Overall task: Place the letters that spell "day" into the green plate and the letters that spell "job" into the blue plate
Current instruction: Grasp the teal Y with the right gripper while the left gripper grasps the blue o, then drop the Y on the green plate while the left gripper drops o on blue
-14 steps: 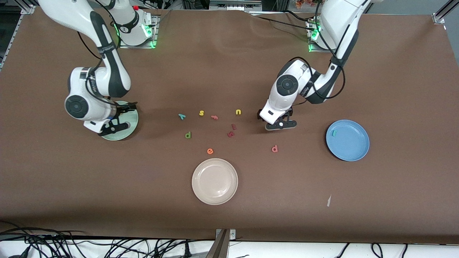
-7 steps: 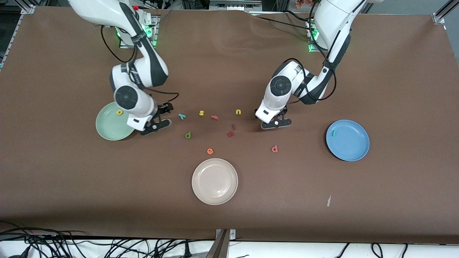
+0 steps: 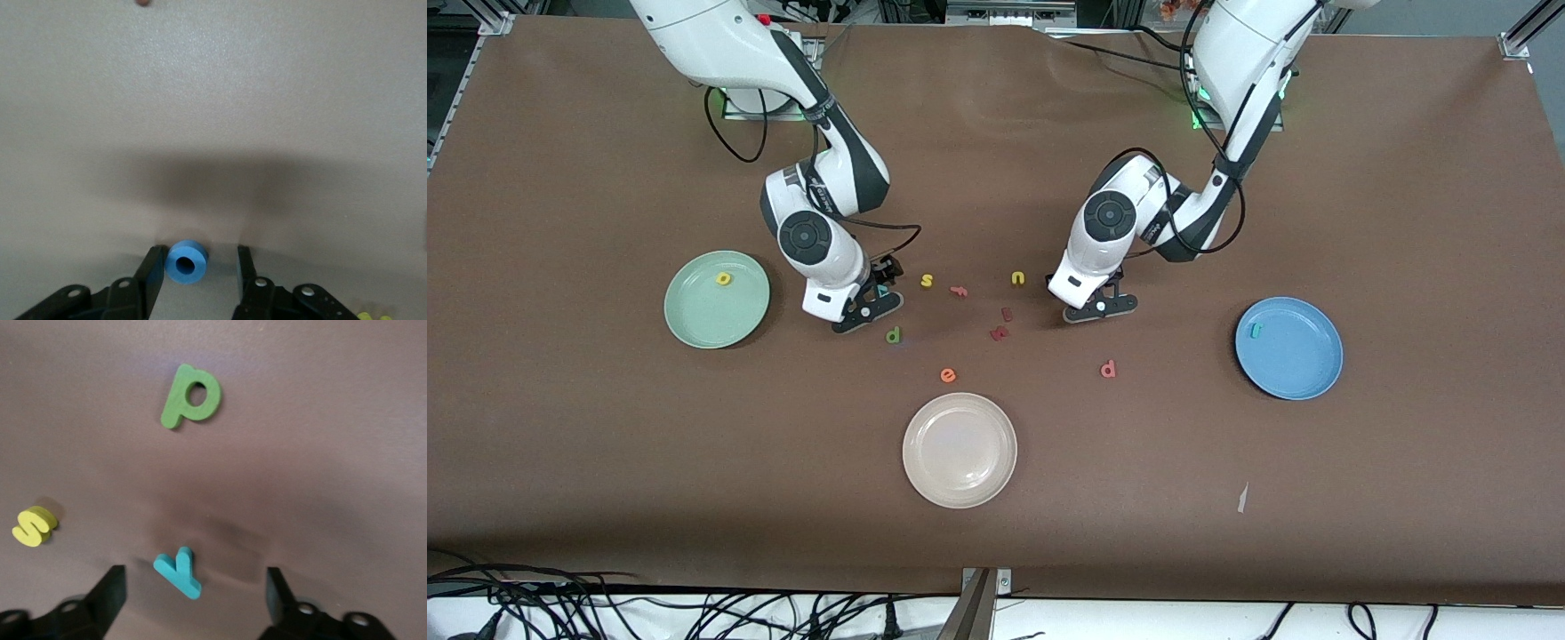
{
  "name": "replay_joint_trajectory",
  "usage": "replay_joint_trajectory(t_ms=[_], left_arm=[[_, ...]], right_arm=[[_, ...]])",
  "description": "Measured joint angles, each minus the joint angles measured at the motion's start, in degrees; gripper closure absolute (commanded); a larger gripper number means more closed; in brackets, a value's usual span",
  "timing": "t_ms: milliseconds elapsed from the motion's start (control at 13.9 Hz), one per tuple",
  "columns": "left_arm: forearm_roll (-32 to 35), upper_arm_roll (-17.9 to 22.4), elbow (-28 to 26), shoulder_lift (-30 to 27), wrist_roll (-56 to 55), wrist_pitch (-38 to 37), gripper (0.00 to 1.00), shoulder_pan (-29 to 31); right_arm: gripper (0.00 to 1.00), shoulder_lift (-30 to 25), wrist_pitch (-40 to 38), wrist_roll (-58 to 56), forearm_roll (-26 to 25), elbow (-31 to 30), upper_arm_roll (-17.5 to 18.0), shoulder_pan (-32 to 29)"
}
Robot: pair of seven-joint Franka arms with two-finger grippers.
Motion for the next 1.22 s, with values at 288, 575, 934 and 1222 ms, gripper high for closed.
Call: replay_joint_trajectory(t_ms=[288, 575, 934, 1222], left_arm=[[0.0, -0.05, 0.25, 0.08, 0.0, 0.04, 0.88, -0.01], [0.0, 0.11, 1.09, 0.12, 0.17, -1.04, 0.94, 0.3], [0.0, 0.51, 12.01, -0.3, 11.79, -21.11, 0.95, 6.22], [0.13, 0.96, 12.98, -1.06, 32.0, -25.69, 0.96, 16.09]], right_arm=[[0.87, 0.2, -0.05, -0.02, -0.04, 0.26, 0.48, 1.14], [1.0, 0.13, -0.17, -0.14, -0.04, 0.4, 0.49, 1.14], [1.0, -1.14, -2.53, -0.75, -0.13, 1.41, -0.77, 1.12], [1.0, -5.89, -10.92, -9.05, -0.17, 2.01, -8.18, 1.01]])
